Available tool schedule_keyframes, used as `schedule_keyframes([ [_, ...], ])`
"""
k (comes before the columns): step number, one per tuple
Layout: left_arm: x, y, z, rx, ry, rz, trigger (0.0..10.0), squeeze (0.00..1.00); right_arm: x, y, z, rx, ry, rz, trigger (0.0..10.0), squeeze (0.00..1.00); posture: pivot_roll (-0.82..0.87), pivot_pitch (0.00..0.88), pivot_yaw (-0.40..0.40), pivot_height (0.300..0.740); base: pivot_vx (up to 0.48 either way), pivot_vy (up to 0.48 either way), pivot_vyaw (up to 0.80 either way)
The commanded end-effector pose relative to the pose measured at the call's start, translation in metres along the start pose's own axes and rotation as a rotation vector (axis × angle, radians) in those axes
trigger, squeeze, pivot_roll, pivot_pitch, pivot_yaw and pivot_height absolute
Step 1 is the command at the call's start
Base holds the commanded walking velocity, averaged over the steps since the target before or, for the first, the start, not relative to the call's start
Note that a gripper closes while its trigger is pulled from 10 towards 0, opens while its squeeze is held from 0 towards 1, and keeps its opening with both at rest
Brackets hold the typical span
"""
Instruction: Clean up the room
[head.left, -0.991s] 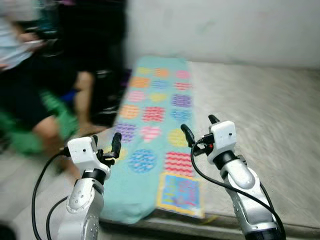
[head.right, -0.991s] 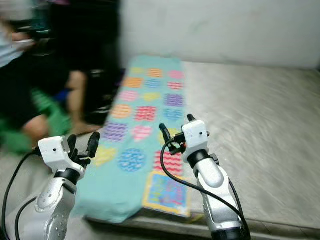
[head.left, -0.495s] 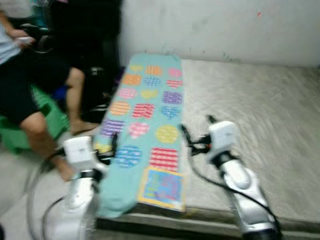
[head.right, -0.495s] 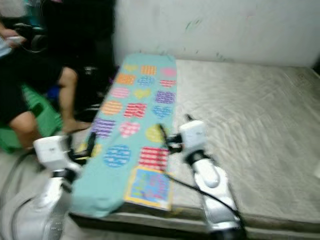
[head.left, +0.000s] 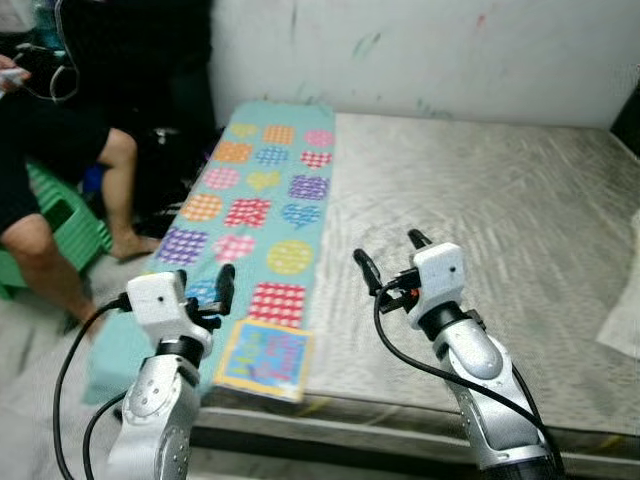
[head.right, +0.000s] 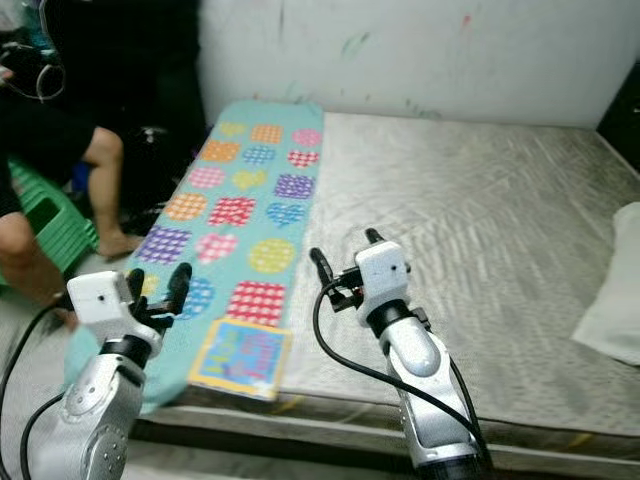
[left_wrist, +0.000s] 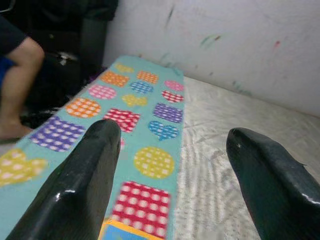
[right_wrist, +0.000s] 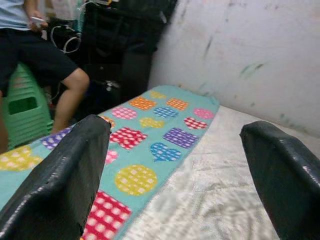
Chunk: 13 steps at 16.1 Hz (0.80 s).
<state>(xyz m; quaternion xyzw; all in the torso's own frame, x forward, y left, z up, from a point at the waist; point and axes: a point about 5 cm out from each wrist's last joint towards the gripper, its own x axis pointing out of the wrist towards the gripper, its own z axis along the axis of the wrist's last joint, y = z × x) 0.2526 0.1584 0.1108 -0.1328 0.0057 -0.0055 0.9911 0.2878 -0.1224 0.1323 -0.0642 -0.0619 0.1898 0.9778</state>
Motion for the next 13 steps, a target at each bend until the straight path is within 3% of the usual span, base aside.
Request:
schedule_keyframes([
  [1, 0.0008, -0.0072, -0.0003, -0.007, 0.002, -0.02, 10.0, 0.0, -0.0022, -0.0066, 0.0012, -0.003, -0.002, -0.019, 10.0, 0.0, -0.06, 0.013, -0.004, 0.74, 0.0, -0.289, 0.0],
  [3, 0.0006, -0.0072, -0.0004, -0.007, 0.003, -0.02, 10.0, 0.0, -0.0027, -0.007, 0.0007, 0.003, 0.0, -0.022, 10.0, 0.0, -0.06, 0.012, -0.003, 0.74, 0.0, -0.274, 0.0],
  [11, -0.0002, -0.0118, 0.0033, -0.023, -0.027, -0.083, 10.0, 0.0, -0.0024, -0.0054, 0.0008, -0.009, -0.004, -0.014, 10.0, 0.0, -0.05, 0.004, 0.001, 0.74, 0.0, 0.0, 0.0],
  [13, 0.0002, -0.0126, 0.0035, -0.021, -0.03, -0.092, 10.0, 0.0, -0.0018, -0.0063, 0.0014, -0.01, -0.006, -0.016, 10.0, 0.0, -0.05, 0.002, 0.001, 0.74, 0.244, 0.0, 0.0],
])
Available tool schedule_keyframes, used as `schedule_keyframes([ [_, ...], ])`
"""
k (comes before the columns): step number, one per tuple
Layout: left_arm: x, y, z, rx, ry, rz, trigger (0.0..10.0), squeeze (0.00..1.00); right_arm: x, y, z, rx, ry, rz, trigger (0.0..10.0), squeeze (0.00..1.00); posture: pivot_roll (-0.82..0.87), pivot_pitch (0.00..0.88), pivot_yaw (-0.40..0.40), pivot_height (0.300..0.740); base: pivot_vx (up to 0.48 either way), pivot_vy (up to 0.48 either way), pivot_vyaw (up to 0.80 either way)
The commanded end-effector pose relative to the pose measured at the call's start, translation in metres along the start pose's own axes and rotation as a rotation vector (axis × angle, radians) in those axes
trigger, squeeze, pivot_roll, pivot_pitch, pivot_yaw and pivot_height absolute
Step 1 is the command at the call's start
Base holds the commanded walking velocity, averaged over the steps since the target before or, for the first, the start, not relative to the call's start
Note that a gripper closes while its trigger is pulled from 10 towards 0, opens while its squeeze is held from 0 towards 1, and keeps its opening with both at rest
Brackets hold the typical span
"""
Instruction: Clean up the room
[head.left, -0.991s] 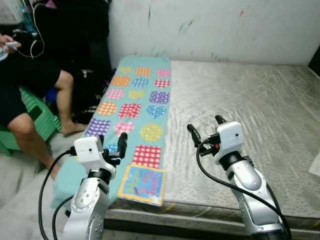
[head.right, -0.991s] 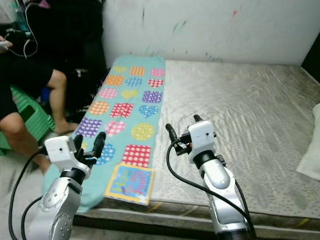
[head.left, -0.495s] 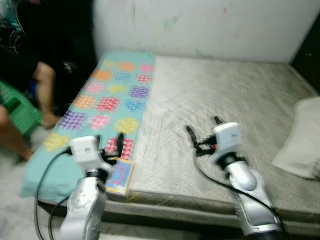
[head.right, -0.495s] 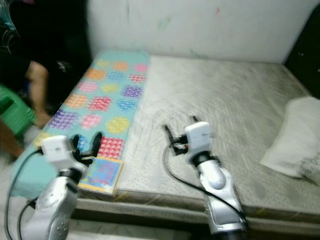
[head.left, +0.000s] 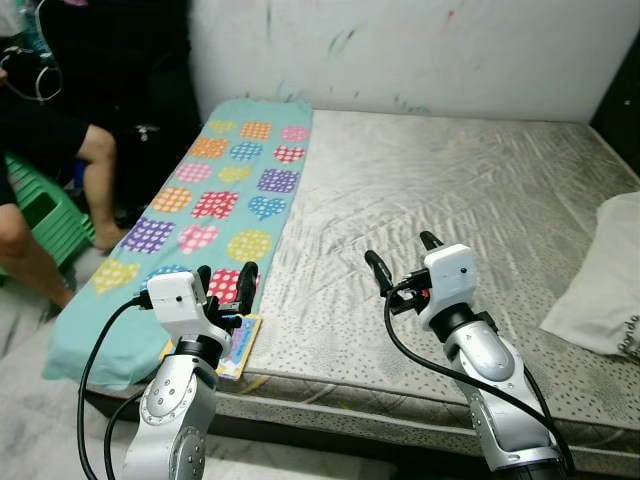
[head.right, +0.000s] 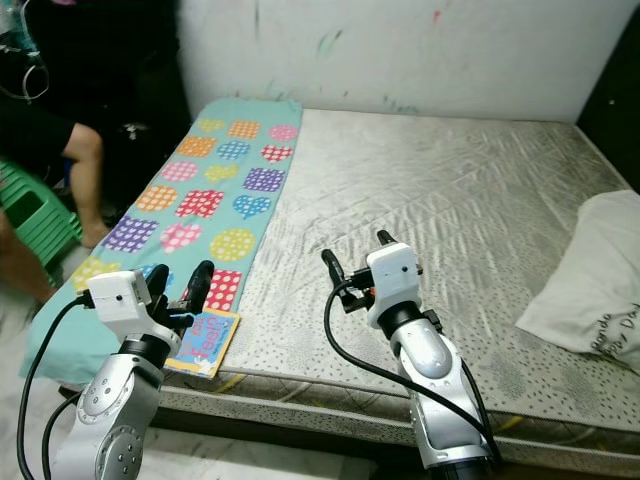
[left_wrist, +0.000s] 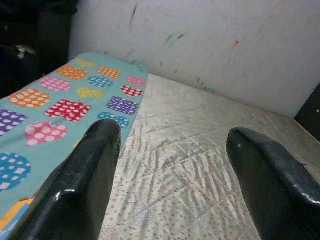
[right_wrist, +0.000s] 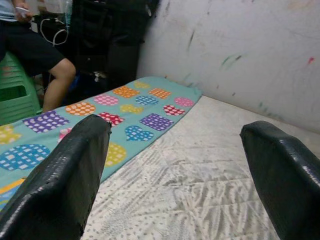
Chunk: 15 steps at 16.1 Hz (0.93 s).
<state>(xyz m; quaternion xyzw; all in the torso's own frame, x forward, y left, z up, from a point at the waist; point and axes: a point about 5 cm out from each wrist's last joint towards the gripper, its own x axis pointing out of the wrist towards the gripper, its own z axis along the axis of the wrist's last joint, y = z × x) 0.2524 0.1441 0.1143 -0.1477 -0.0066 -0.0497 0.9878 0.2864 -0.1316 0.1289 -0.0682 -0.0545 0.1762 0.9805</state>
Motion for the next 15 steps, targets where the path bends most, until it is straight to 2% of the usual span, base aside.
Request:
schedule_keyframes([
  [1, 0.0002, 0.0017, 0.004, 0.01, -0.018, -0.004, 10.0, 0.0, 0.0036, 0.0003, 0.0056, 0.005, -0.025, 0.006, 10.0, 0.0, -0.05, 0.0, 0.001, 0.74, 0.266, 0.0, 0.0],
  [13, 0.0013, 0.0017, 0.0045, 0.011, -0.016, -0.017, 10.0, 0.0, 0.0026, -0.0003, 0.0049, 0.006, -0.023, -0.006, 10.0, 0.0, -0.06, 0.005, 0.008, 0.74, 0.316, 0.0, 0.0],
  [15, 0.0018, 0.0036, 0.0028, 0.0, -0.006, 0.015, 10.0, 0.0, 0.0024, -0.0007, 0.0046, 0.007, -0.022, -0.007, 10.0, 0.0, -0.06, 0.005, 0.008, 0.74, 0.146, 0.0, 0.0],
])
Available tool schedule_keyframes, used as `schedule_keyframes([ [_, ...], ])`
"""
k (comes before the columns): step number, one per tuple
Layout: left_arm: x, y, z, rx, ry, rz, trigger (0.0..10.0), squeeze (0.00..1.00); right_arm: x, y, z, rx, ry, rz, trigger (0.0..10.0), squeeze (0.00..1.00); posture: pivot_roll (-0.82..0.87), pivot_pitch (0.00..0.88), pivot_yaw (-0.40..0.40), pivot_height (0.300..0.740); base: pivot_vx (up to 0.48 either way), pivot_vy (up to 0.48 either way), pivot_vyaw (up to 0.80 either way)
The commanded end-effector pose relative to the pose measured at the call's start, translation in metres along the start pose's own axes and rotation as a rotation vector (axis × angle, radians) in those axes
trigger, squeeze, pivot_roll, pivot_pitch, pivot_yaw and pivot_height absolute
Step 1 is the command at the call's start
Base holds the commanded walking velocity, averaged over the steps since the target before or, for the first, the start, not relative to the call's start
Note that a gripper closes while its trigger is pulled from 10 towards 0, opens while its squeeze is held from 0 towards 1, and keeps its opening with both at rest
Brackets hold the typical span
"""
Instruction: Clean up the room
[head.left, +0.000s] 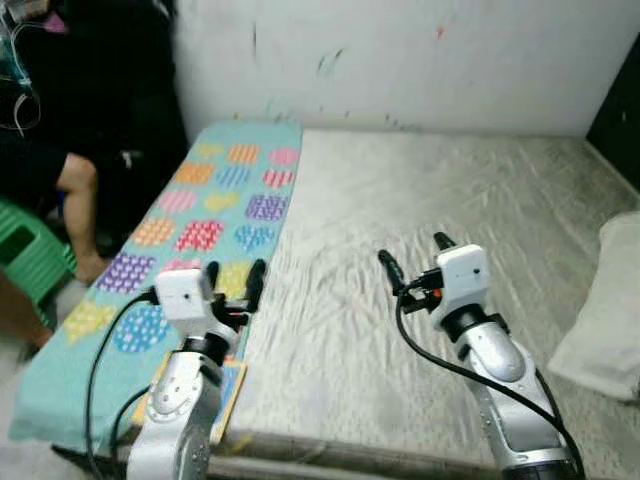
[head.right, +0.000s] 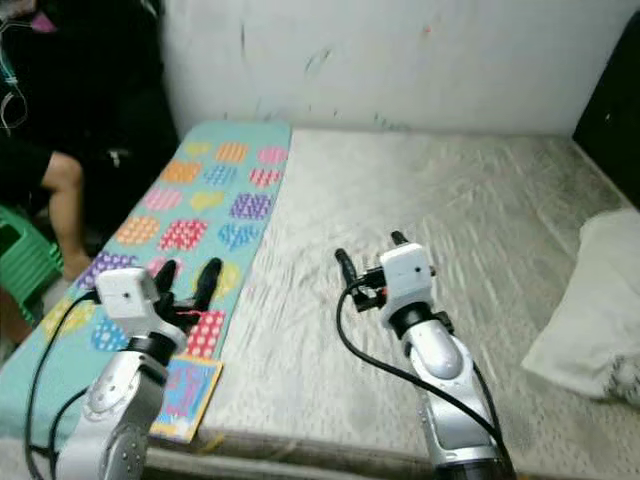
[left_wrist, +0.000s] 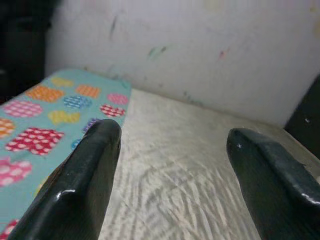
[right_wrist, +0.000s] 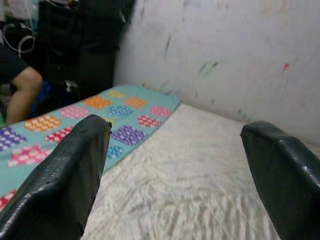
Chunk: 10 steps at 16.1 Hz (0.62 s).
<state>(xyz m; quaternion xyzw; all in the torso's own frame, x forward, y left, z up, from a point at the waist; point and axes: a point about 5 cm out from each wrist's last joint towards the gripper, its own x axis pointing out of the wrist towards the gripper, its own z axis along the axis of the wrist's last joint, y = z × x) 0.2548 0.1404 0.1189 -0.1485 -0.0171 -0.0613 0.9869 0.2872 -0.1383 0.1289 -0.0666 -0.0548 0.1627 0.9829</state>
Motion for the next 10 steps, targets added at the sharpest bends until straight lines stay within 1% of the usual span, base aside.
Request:
schedule_keyframes([
  [1, -0.0013, 0.0082, -0.0004, 0.001, 0.011, 0.041, 10.0, 0.0, 0.0039, 0.0059, 0.0054, 0.005, -0.023, 0.021, 10.0, 0.0, -0.06, 0.005, 0.008, 0.74, 0.0, 0.0, 0.0],
  [3, -0.0007, 0.0108, -0.0014, -0.007, 0.019, 0.068, 10.0, 0.0, 0.0037, 0.0057, 0.0054, 0.003, -0.024, 0.02, 10.0, 0.0, -0.06, 0.005, 0.008, 0.74, 0.0, 0.0, 0.0],
  [5, 0.0001, 0.0091, -0.0014, 0.006, 0.017, 0.061, 10.0, 0.0, 0.0039, 0.0047, 0.0058, -0.01, -0.026, 0.024, 10.0, 0.0, -0.06, 0.004, 0.004, 0.74, 0.0, 0.0, 0.0],
  [6, 0.0003, 0.0081, -0.0014, 0.007, 0.017, 0.057, 10.0, 0.0, 0.0039, 0.005, 0.006, -0.017, -0.026, 0.027, 10.0, 0.0, -0.06, 0.004, 0.004, 0.74, 0.0, 0.0, 0.54],
  [8, 0.0003, 0.0075, -0.0014, 0.003, 0.017, 0.057, 10.0, 0.0, 0.0037, 0.0059, 0.0061, -0.017, -0.027, 0.029, 10.0, 0.0, -0.06, 0.006, 0.003, 0.74, 0.0, -0.304, 0.8],
  [10, 0.0003, 0.0068, -0.0014, 0.001, 0.017, 0.057, 10.0, 0.0, 0.0031, 0.0058, 0.0059, -0.013, -0.025, 0.03, 10.0, 0.0, -0.06, 0.007, 0.002, 0.74, 0.0, -0.349, 0.0],
])
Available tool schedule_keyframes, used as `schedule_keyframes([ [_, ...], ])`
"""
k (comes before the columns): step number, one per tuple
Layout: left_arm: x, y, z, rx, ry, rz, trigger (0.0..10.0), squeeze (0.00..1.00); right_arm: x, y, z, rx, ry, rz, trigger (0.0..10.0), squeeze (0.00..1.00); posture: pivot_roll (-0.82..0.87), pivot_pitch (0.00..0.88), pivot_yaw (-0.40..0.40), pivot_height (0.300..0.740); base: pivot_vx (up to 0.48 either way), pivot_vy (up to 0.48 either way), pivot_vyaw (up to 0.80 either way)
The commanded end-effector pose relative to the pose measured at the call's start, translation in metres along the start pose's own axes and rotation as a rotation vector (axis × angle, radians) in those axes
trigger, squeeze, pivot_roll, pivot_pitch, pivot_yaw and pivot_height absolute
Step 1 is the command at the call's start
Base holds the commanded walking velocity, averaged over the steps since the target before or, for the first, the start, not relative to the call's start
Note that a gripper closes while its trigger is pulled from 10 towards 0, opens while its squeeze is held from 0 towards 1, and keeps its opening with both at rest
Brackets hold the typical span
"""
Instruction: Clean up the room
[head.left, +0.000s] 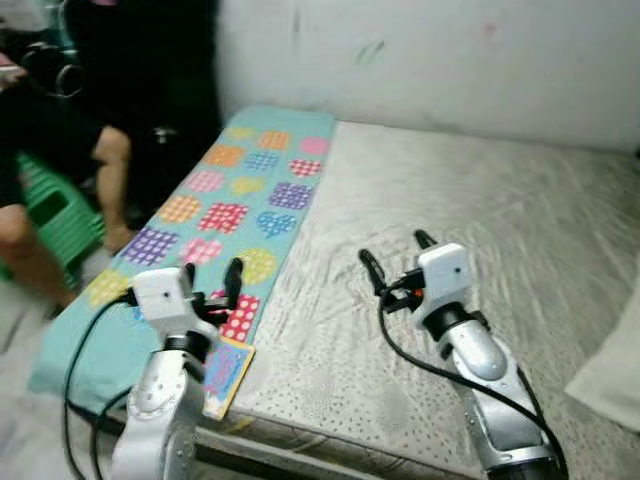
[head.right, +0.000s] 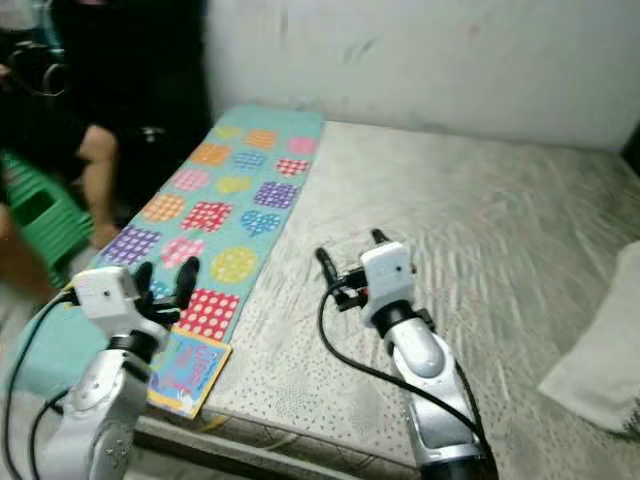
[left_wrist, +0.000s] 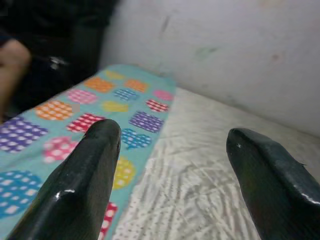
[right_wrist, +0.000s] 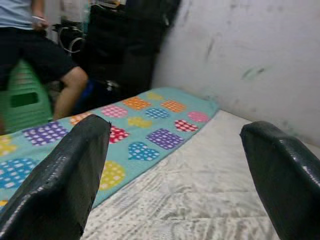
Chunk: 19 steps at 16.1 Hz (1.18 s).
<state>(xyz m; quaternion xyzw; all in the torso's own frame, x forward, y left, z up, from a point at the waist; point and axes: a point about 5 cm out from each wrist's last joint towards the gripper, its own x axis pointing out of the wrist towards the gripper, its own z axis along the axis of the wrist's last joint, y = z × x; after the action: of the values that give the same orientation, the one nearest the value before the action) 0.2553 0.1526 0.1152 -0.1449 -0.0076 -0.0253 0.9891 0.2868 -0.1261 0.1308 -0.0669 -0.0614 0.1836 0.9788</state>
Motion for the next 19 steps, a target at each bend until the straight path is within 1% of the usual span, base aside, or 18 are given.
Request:
schedule_keyframes([
  [1, 0.001, -0.0064, -0.0014, -0.008, 0.009, -0.018, 10.0, 0.0, -0.0011, -0.0057, 0.0028, -0.011, -0.009, -0.012, 10.0, 0.0, -0.06, 0.009, 0.001, 0.74, 0.0, -0.352, 0.0],
  [10, 0.0008, -0.0074, -0.0012, -0.012, 0.007, -0.023, 10.0, 0.0, -0.0005, -0.0064, 0.0012, 0.019, 0.006, -0.029, 10.0, 0.0, -0.06, 0.009, -0.003, 0.74, 0.0, -0.389, 0.0],
  [13, 0.001, -0.0072, -0.0012, -0.011, 0.007, -0.024, 10.0, 0.0, 0.0005, -0.0077, 0.0018, 0.015, 0.002, -0.034, 10.0, 0.0, -0.06, 0.006, -0.003, 0.74, 0.0, -0.415, -0.77],
  [15, 0.001, -0.0073, -0.001, -0.009, 0.007, -0.026, 10.0, 0.0, 0.0006, -0.0076, 0.002, 0.017, 0.001, -0.034, 10.0, 0.0, -0.06, 0.006, -0.003, 0.74, 0.0, -0.354, -0.2],
  [19, 0.0007, -0.0073, -0.0016, -0.011, 0.006, -0.025, 10.0, 0.0, 0.0011, -0.0061, 0.002, 0.018, -0.001, -0.029, 10.0, 0.0, -0.05, 0.0, -0.003, 0.74, 0.0, 0.0, 0.0],
])
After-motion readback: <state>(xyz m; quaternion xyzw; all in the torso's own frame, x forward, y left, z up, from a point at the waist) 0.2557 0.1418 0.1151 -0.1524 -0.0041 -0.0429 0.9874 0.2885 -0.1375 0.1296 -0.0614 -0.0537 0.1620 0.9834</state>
